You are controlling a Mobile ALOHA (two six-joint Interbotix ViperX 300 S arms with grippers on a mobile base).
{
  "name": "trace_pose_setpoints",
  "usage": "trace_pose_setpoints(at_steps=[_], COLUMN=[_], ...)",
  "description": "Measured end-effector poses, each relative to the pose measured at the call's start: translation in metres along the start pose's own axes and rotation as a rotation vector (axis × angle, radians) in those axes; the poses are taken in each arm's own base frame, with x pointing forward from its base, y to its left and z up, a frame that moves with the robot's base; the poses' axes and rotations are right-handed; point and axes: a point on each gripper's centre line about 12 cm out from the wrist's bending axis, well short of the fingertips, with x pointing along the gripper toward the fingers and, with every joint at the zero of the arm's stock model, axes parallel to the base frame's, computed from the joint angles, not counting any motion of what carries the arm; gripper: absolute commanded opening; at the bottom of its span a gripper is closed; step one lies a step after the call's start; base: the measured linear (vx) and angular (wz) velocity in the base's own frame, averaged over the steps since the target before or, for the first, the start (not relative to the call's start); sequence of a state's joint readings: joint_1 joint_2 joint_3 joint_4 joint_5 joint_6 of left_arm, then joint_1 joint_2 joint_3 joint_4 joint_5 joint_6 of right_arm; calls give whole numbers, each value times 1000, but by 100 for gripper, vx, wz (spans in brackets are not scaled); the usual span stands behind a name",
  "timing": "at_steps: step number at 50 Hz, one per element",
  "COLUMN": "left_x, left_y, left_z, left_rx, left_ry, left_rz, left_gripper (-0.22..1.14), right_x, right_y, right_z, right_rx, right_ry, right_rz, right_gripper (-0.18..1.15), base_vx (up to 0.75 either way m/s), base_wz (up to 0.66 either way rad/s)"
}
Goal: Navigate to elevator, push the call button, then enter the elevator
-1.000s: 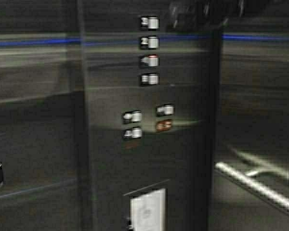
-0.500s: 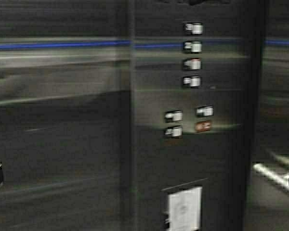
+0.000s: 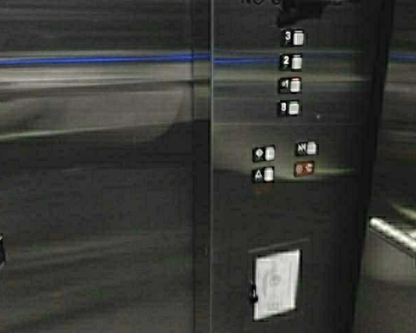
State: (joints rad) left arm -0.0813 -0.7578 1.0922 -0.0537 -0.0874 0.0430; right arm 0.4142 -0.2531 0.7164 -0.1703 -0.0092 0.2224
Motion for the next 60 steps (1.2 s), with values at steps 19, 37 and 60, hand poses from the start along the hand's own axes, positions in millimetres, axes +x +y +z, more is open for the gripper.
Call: trace_pose_setpoints(at_steps=[19,37,60], left_x=[6,6,8], left_y=[0,0,1], left_z=[-10,-9,-7], left_rx=[-26,-30,-38], left_ry=[25,15,-8], left_rz=[1,3,8], left_gripper=[2,2,2], right_x=[0,0,0], right_y=[0,0,2], right_z=[4,4,1], right_rx=[6,4,23], right_ry=[-38,-36,-31], right_rz=[6,6,11], right_gripper=[6,6,6], base_vx=[-28,-25,-25], base_wz=[3,28,37])
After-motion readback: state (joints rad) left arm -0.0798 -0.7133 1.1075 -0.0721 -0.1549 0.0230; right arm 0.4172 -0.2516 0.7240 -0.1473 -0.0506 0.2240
